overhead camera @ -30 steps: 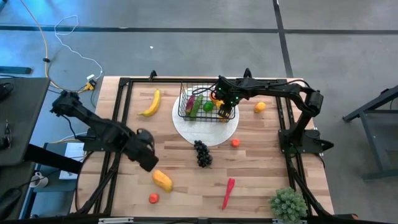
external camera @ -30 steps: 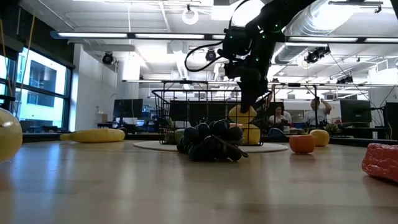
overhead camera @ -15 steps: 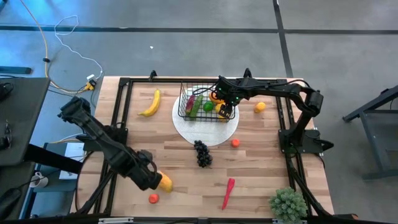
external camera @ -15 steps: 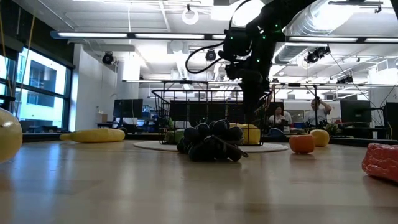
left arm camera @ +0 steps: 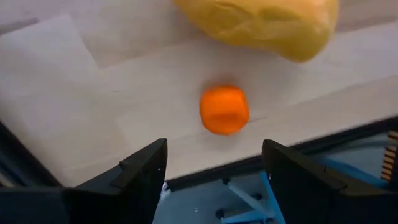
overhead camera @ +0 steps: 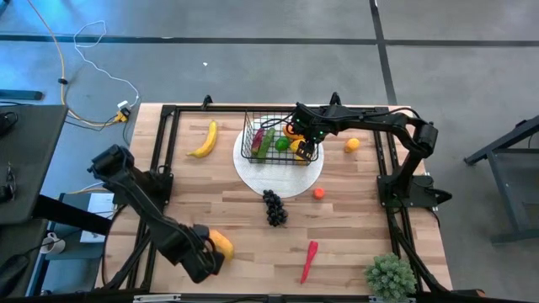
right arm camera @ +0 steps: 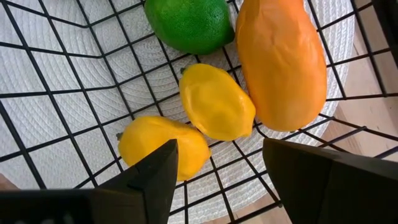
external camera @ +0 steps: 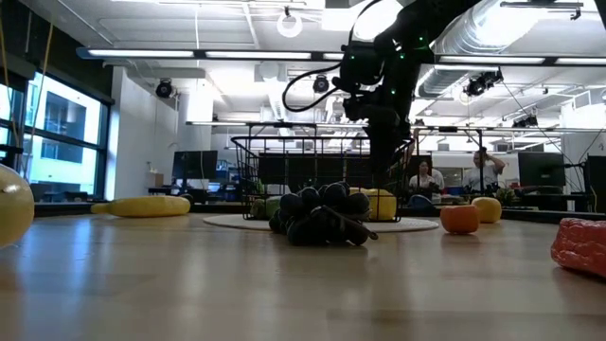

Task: Build produce basket
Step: Put the bottom orange into the wire basket

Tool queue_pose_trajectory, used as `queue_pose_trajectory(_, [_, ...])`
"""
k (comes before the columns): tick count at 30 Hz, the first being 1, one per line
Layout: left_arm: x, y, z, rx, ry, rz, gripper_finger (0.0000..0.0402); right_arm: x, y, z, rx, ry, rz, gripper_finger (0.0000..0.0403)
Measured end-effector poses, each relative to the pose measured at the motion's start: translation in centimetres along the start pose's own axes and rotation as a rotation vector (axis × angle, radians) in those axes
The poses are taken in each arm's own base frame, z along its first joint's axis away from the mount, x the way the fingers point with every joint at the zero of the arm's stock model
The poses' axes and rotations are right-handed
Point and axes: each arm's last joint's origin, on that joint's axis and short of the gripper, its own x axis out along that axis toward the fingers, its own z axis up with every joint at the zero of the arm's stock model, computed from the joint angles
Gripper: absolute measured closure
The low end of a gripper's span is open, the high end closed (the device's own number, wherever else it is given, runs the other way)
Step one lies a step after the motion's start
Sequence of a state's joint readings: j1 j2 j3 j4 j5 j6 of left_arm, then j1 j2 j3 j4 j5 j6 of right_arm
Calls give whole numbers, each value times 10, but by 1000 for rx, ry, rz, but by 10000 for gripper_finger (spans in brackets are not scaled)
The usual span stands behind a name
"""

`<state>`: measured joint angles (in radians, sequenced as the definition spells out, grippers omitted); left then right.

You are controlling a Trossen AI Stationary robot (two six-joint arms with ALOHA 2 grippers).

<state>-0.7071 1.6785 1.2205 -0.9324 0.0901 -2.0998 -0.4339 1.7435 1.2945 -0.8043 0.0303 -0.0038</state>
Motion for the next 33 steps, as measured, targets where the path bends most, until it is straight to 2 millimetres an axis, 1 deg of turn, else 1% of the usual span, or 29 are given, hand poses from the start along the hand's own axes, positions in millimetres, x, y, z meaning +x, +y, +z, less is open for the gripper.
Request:
queue_pose_trajectory(7, [25,-6,-4,-7,-22,45,151,0,0,0,-4,0,0,187])
queue_pose_trajectory(16, [53,-19,-8,-16,5,20,151,0,0,0,-4,3,-1,187])
queue_pose_trajectory(22, [72,-24,-3,-40,23,67,151,0,0,0,-17,3,-1,187])
queue_pose_trajectory(26, [79,-26,-1,-46,16,76,151,0,0,-1,-23,7,-1,187])
queue_pose_trajectory(29, [81,-27,-1,-37,18,73,157,-6,-1,-2,-24,5,-39,187])
queue_pose_trajectory(31, [81,-27,-2,-36,27,70,170,-13,-3,-3,-31,-10,-85,187])
queue_pose_trajectory(33, [81,-27,-2,-33,40,76,193,-22,-4,-4,-36,-36,-103,187])
